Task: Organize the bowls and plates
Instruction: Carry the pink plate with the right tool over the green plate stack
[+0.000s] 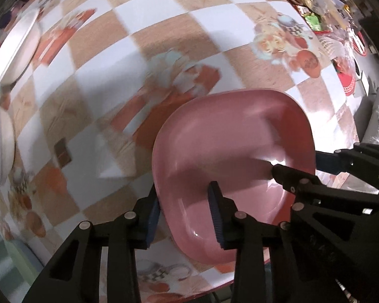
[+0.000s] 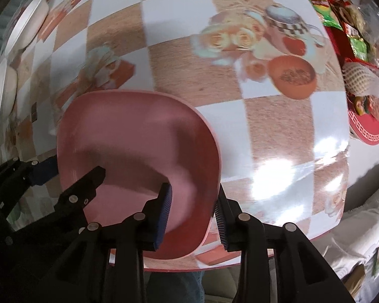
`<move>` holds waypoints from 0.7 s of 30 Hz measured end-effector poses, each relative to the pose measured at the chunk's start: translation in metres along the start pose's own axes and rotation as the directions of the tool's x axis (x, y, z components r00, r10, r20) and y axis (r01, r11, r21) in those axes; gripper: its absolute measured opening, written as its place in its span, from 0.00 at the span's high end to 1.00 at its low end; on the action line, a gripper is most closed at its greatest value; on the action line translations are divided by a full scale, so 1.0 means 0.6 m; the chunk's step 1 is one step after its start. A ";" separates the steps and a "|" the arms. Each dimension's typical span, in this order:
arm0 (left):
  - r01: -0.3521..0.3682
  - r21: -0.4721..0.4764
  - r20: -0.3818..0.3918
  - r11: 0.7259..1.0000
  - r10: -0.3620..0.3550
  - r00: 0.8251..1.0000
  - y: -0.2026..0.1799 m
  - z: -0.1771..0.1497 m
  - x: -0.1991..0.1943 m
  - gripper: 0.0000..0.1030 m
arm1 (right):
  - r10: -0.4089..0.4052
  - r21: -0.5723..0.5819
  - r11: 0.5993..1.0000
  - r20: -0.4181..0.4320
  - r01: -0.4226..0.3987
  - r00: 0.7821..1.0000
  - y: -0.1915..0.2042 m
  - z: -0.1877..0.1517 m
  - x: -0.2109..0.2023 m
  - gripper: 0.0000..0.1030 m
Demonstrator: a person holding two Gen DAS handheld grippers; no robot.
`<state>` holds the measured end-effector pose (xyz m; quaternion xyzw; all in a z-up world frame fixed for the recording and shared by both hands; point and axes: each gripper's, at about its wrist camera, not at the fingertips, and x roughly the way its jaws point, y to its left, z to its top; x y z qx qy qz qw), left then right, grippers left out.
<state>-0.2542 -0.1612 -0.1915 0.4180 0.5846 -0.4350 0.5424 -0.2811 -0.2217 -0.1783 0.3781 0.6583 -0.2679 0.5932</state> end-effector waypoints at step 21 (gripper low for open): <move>-0.030 -0.279 -0.009 0.960 0.029 1.000 0.255 -0.179 -0.015 0.60 | -0.003 -0.311 0.950 -0.031 -0.007 1.000 0.336 -0.017 0.034 0.65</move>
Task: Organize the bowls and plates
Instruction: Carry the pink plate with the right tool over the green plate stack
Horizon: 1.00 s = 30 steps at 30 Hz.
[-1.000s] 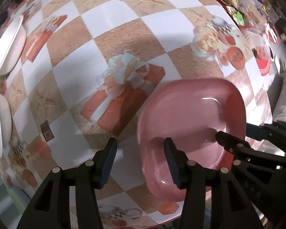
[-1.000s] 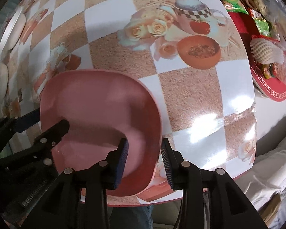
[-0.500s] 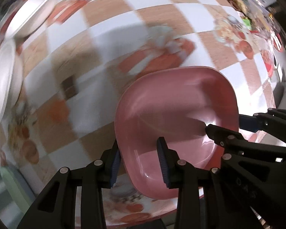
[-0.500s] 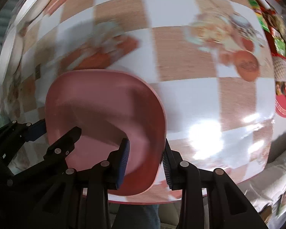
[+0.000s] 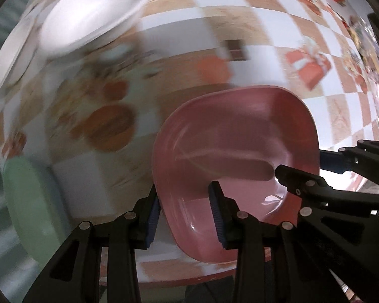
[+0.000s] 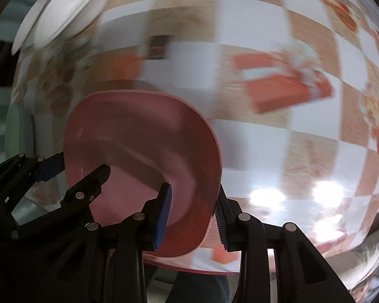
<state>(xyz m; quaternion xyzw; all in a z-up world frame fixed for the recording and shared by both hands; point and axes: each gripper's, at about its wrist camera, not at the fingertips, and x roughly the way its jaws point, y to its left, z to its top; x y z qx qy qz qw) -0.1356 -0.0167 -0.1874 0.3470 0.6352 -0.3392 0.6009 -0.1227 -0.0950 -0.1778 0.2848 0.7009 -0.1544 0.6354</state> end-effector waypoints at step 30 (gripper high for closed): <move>0.031 -0.077 0.042 0.997 -0.028 0.999 0.060 -0.059 -0.018 0.60 | -0.068 -0.073 0.995 0.004 0.068 0.998 0.090 -0.022 0.009 0.64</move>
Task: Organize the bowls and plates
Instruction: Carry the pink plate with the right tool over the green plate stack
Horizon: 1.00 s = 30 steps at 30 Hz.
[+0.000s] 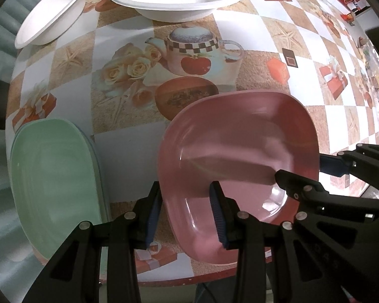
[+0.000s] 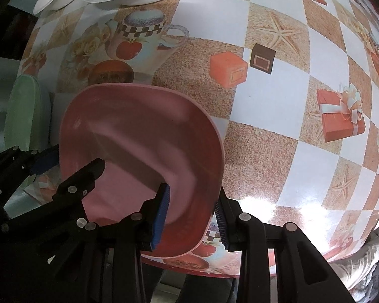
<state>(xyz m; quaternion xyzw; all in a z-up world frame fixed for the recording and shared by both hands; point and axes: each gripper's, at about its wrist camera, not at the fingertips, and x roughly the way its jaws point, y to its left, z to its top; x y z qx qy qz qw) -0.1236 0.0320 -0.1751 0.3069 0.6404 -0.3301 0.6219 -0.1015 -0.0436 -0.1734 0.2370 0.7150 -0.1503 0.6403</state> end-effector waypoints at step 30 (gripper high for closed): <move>-0.007 -0.028 0.093 1.000 0.010 0.996 0.010 -0.035 -0.121 0.83 | 0.083 0.091 0.992 0.071 -0.089 0.994 -0.030 -0.035 -0.099 0.82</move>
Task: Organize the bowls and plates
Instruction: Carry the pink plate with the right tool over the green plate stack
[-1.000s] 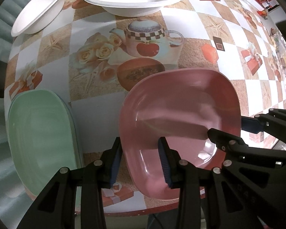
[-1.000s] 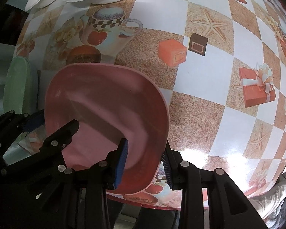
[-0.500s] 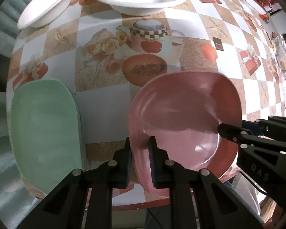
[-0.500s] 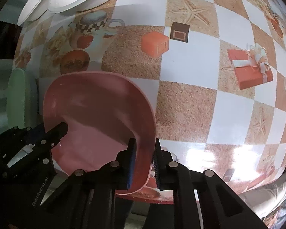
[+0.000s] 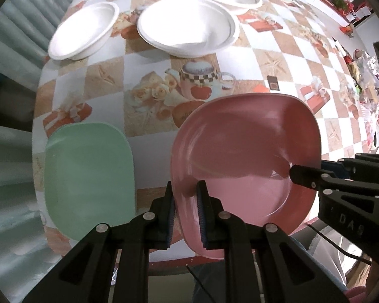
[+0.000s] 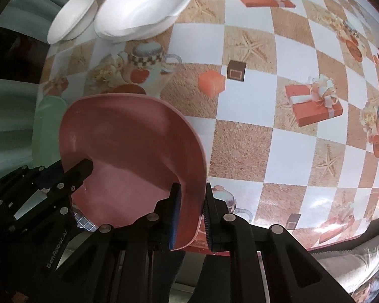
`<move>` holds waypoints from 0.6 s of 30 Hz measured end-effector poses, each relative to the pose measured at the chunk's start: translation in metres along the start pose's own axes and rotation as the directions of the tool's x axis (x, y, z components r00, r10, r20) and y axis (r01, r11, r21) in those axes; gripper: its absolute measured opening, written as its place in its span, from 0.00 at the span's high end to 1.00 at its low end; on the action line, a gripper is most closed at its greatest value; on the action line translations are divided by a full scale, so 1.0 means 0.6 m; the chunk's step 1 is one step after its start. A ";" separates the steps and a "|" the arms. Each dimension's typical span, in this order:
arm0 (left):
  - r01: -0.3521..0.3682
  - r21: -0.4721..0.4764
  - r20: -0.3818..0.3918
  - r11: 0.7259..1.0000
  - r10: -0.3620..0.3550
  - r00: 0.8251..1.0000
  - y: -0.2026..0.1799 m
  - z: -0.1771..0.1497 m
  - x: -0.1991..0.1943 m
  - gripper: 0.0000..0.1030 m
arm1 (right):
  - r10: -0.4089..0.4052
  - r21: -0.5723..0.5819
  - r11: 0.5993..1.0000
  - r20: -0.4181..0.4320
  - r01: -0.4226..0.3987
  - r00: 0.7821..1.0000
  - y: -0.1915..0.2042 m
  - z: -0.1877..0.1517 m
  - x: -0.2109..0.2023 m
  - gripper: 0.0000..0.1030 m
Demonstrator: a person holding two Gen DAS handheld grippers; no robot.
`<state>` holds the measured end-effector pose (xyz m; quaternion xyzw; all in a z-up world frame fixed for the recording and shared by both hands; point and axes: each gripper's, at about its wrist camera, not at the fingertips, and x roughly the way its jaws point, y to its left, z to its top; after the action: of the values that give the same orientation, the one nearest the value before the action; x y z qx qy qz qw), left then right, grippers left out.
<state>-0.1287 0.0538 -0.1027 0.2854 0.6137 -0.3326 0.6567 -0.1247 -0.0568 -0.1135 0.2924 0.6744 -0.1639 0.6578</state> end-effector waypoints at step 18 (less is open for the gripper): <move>-0.054 -0.130 0.073 0.990 0.064 0.995 0.108 -0.023 -0.067 0.83 | 0.007 -0.161 0.987 0.054 0.002 0.999 0.116 0.016 -0.080 0.82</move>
<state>-0.0870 0.1078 -0.0662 0.2475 0.5995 -0.2837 0.7063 -0.0762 -0.0173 -0.0555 0.2345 0.6669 -0.1158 0.6977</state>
